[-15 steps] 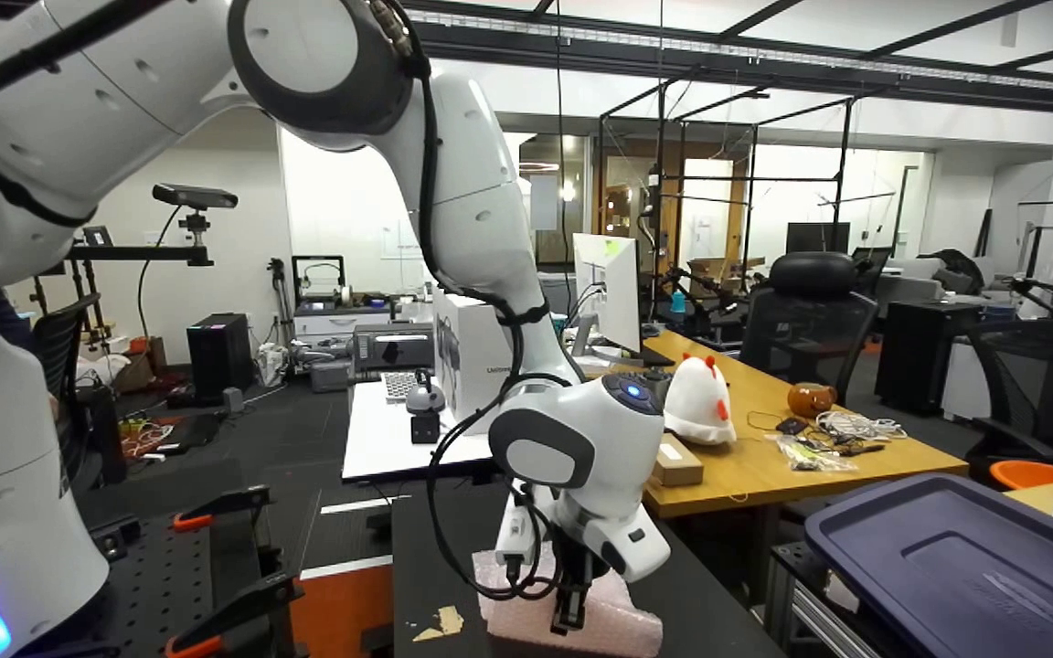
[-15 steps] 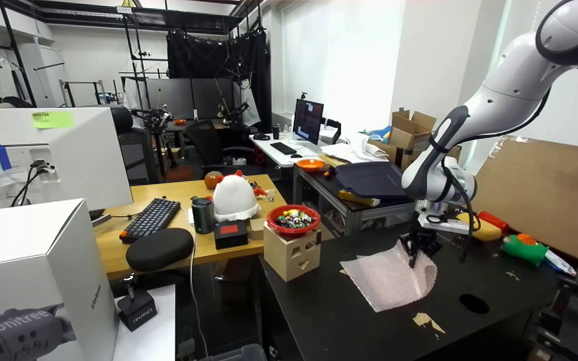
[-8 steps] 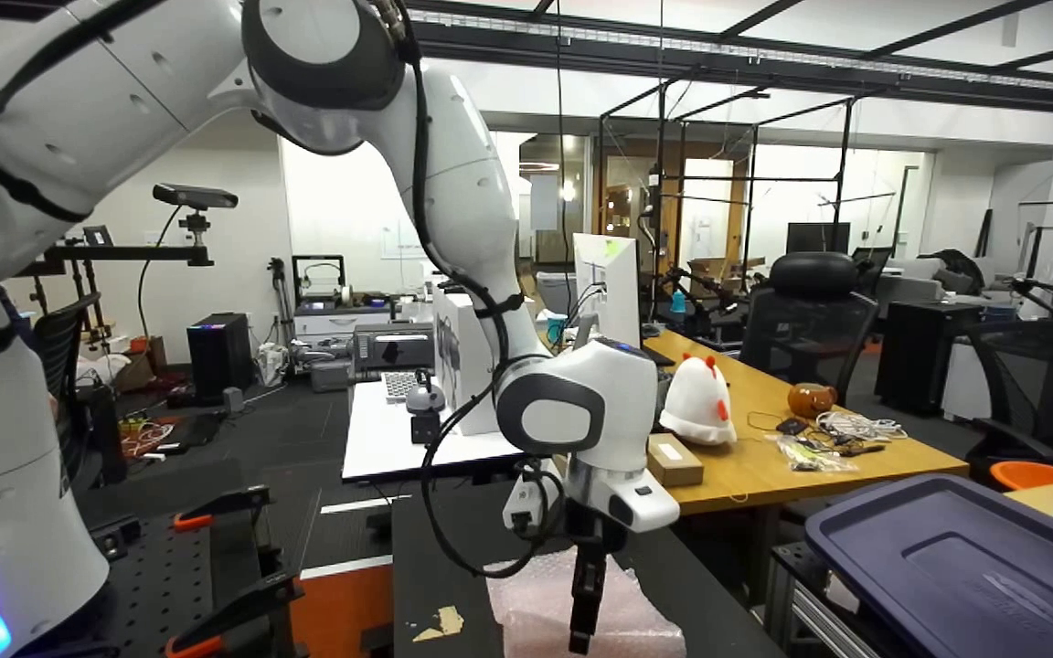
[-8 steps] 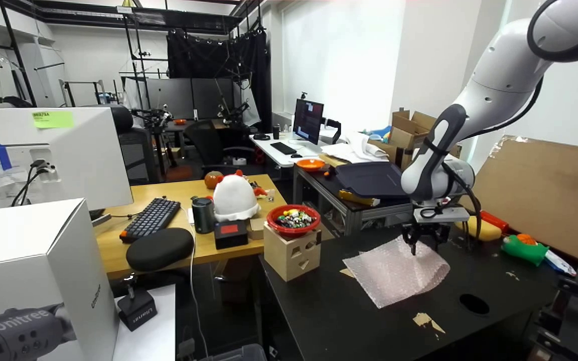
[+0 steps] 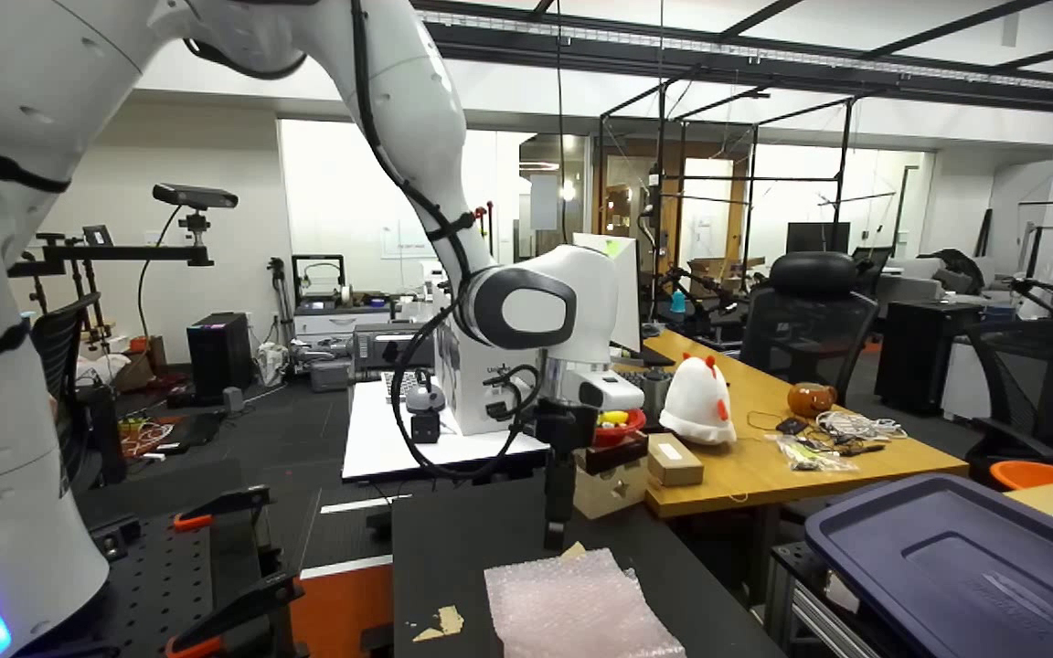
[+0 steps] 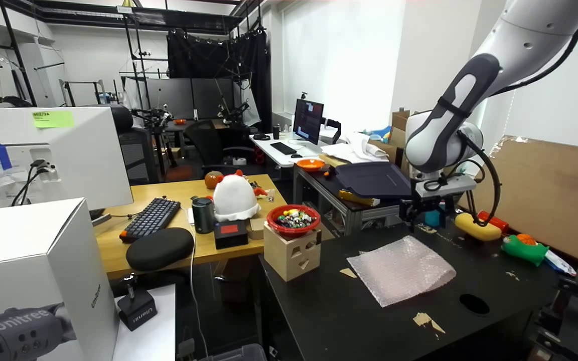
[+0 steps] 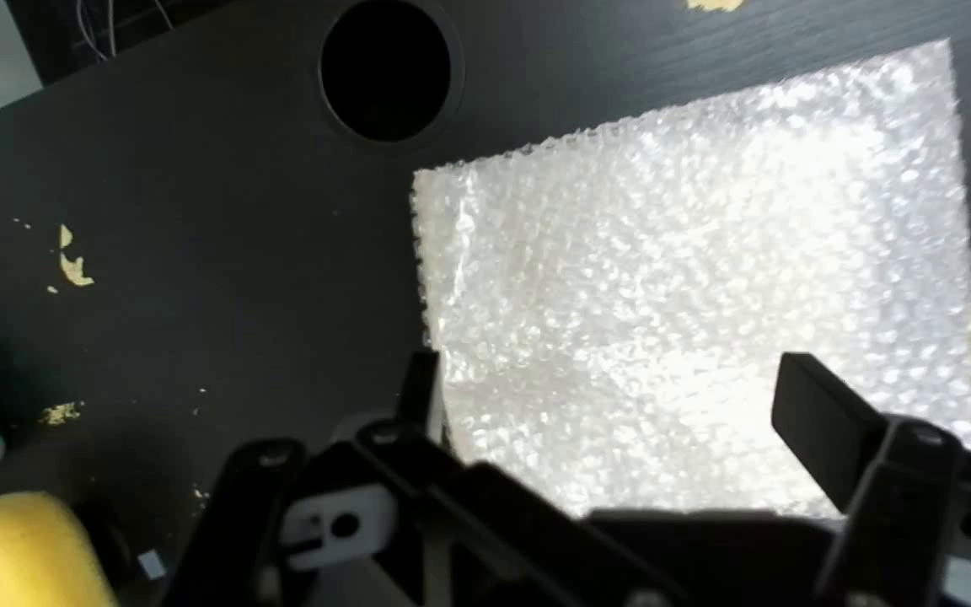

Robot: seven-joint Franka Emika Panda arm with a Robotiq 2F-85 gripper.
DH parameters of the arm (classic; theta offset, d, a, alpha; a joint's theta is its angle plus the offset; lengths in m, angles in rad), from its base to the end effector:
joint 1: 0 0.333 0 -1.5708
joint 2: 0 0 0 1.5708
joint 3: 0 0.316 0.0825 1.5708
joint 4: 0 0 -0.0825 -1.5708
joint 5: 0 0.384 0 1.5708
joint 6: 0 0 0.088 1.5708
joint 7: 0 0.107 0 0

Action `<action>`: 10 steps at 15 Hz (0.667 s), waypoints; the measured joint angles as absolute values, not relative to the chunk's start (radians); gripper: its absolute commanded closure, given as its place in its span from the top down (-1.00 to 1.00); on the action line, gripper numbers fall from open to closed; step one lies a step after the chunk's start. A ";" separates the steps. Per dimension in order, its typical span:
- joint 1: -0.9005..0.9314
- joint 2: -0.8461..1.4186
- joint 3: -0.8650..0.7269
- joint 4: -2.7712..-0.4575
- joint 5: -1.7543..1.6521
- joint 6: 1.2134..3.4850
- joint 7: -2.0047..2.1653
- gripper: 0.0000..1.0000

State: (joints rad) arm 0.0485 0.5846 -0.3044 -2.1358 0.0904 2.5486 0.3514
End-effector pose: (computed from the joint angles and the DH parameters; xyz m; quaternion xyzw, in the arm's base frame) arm 0.5293 -0.1478 0.1286 0.9434 -0.3180 -0.0670 0.0654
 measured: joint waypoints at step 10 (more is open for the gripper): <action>-0.042 0.314 -0.115 -2.263 0.133 2.334 0.153 1.00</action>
State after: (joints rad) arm -0.0424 0.3144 -0.1152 -2.2633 0.1326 2.3344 0.1531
